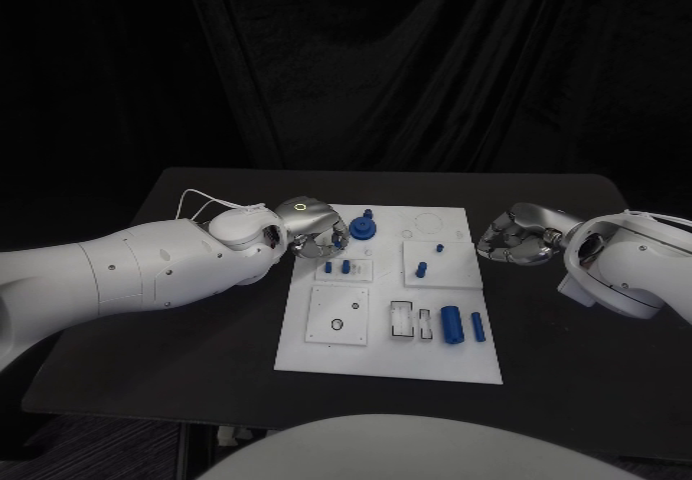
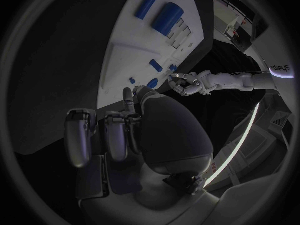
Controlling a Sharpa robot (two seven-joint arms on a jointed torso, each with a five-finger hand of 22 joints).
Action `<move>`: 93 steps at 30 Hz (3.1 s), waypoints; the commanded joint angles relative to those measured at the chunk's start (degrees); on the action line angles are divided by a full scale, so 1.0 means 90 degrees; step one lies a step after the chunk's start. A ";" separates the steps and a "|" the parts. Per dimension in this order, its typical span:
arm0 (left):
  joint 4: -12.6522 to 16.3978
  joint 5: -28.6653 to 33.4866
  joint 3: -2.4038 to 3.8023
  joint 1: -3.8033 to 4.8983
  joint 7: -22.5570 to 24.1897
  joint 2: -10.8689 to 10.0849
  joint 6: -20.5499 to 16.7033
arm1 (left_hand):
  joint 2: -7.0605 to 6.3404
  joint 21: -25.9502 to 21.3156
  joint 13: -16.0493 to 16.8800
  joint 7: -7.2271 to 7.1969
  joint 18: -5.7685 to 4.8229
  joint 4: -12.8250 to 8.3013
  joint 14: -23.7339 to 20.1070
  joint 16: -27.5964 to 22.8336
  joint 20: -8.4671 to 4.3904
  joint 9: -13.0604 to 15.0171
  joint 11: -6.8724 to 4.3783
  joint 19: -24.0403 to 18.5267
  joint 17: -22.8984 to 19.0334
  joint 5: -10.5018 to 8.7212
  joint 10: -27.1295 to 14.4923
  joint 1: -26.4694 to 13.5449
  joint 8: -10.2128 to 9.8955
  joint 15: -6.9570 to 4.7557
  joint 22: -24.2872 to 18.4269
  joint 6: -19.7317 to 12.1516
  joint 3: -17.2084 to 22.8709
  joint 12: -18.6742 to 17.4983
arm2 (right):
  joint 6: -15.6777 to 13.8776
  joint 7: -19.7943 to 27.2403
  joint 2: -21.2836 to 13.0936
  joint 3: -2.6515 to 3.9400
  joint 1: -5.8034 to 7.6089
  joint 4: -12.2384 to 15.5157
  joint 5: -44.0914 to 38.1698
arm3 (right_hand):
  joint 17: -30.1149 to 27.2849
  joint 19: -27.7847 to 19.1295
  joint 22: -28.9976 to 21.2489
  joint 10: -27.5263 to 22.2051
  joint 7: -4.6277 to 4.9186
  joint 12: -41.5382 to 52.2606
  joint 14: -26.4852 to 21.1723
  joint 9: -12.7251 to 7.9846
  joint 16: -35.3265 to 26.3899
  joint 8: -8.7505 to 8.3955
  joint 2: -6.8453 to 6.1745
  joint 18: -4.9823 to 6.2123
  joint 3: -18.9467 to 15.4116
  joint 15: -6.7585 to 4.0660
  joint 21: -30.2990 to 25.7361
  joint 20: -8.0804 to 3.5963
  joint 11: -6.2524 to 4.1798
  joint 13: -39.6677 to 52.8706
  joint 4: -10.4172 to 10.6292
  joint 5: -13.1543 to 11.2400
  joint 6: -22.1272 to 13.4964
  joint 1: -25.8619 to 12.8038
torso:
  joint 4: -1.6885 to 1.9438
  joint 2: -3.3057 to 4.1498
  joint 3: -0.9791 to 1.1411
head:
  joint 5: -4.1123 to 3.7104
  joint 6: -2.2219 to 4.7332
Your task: Assemble the parts on the task board
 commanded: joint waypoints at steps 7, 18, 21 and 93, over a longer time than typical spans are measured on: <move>-0.0045 0.0000 0.0005 -0.0027 0.0047 0.0079 -0.0018 | 0.0001 -0.0044 -0.0009 -0.0009 0.0013 -0.0053 -0.0068 -0.0057 -0.0007 -0.0011 -0.0007 -0.0054 -0.0039 -0.0013 0.0048 -0.0040 -0.0027 0.0006 0.1280 0.0016 0.0012 -0.0019 | 0.0071 -0.0032 0.0011 0.0002 -0.0018 0.0007 0.0001 | 0.1547 0.0418 0.1519 0.0675 -0.0014 -0.0016 0.0627 -0.0002 -0.0028 0.0024 -0.0061 0.0017 0.0038 0.0021 -0.0019 0.0031 0.0007 0.1677 0.0012 0.0034 0.0030 0.0006 | -0.0009 -0.0010 0.0015 | -0.0001 -0.0001; -0.0049 0.0000 0.0005 -0.0039 -0.0230 0.0132 0.0129 | 0.0009 -0.0084 -0.0031 0.0018 0.0023 -0.0087 -0.0166 -0.0128 -0.0005 -0.0047 0.0053 -0.0099 -0.0148 -0.0011 0.0034 -0.0042 -0.0085 0.0042 0.1266 -0.0005 0.0040 -0.0058 | 0.0130 -0.0047 0.0026 0.0002 -0.0021 -0.0008 0.0001 | 0.1549 0.0421 0.1521 0.0675 -0.0015 -0.0016 0.0627 -0.0002 -0.0027 0.0025 -0.0059 0.0016 0.0049 0.0019 -0.0015 0.0029 0.0004 0.1677 0.0002 0.0034 0.0032 0.0020 | -0.0013 -0.0012 0.0014 | 0.0041 -0.0001; -0.0058 0.0000 0.0005 -0.0044 -0.0291 0.0141 0.0143 | 0.0006 -0.0080 -0.0032 0.0011 0.0022 -0.0099 -0.0162 -0.0124 -0.0004 -0.0056 0.0056 -0.0096 -0.0141 -0.0008 0.0044 -0.0037 -0.0100 0.0053 0.1268 -0.0016 0.0046 -0.0058 | 0.0163 -0.0058 0.0025 0.0002 -0.0023 -0.0011 0.0001 | 0.1549 0.0421 0.1521 0.0675 -0.0015 -0.0016 0.0627 -0.0002 -0.0027 0.0025 -0.0059 0.0016 0.0049 0.0019 -0.0015 0.0029 0.0004 0.1677 0.0002 0.0034 0.0032 0.0020 | -0.0010 -0.0012 0.0013 | 0.0042 -0.0001; -0.0264 0.0000 0.0006 -0.0151 -0.0404 0.0236 -0.0179 | -0.0090 -0.0432 -0.0165 -0.0306 0.0109 -0.0289 -0.0469 -0.0322 0.0005 -0.0793 0.0340 -0.0432 -0.0556 -0.0079 -0.0680 -0.0134 -0.0415 0.0279 0.1152 -0.1124 0.0310 -0.0392 | 0.0325 -0.0193 0.0034 0.0003 -0.0109 -0.0046 0.0001 | 0.1542 0.0403 0.1510 0.0675 -0.0010 -0.0016 0.0626 -0.0009 -0.0030 0.0017 -0.0039 0.0024 0.0091 0.0017 -0.0046 0.0024 0.0006 0.1677 -0.0027 0.0033 0.0015 0.0056 | -0.0007 -0.0013 0.0014 | 0.0059 -0.0001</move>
